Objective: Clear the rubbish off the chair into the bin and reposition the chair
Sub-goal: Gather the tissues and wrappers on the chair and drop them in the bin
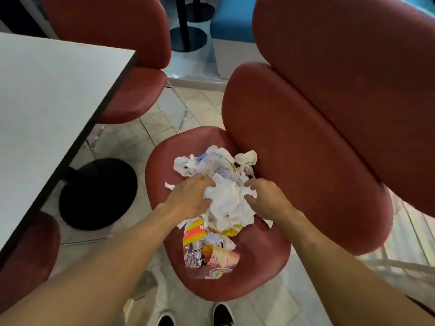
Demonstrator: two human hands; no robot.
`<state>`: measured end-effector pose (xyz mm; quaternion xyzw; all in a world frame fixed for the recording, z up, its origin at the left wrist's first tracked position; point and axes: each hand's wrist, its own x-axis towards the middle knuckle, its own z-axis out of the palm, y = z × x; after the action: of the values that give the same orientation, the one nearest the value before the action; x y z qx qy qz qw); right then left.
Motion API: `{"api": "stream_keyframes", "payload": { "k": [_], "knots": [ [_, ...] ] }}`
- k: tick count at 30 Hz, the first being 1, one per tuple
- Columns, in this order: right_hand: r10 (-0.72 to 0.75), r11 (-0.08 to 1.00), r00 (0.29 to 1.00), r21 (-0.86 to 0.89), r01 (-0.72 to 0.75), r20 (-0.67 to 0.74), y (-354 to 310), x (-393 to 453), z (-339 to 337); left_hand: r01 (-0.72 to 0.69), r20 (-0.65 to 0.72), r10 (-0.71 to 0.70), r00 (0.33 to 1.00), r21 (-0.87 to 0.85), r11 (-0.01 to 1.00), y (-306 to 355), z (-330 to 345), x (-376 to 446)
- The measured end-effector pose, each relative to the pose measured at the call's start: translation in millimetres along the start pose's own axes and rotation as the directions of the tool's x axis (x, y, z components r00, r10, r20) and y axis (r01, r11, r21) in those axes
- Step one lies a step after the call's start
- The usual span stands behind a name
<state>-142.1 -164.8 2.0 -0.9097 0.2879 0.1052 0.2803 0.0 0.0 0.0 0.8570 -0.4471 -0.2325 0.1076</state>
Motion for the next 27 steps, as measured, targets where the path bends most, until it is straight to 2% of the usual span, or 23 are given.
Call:
{"api": "stream_keyframes", "payload": {
  "k": [3,10,14,19,23,27],
  "knots": [
    [0.014,0.999,1.000,0.043,-0.015,0.023,14,17,17,0.051,-0.003,-0.051,0.999,-0.062,0.997,-1,27,13],
    [0.001,0.994,0.998,0.107,-0.008,0.060,29,63,57,0.127,-0.013,-0.129,0.992,-0.088,0.988,-10,75,35],
    [0.002,0.994,0.993,0.104,-0.014,0.122,29,82,73,0.148,-0.004,-0.151,0.988,-0.188,0.971,-18,89,43],
    [0.019,0.990,0.996,0.138,-0.031,0.087,30,87,86,0.129,-0.060,-0.148,0.987,-0.251,0.959,-24,97,44],
    [0.037,0.987,0.994,0.152,-0.052,0.103,28,80,83,0.169,-0.108,-0.210,0.972,-0.307,0.937,-21,93,35],
    [0.054,0.983,0.996,0.173,-0.065,0.069,24,73,64,0.250,-0.174,-0.326,0.929,-0.355,0.901,-22,76,20]
  ]
}}
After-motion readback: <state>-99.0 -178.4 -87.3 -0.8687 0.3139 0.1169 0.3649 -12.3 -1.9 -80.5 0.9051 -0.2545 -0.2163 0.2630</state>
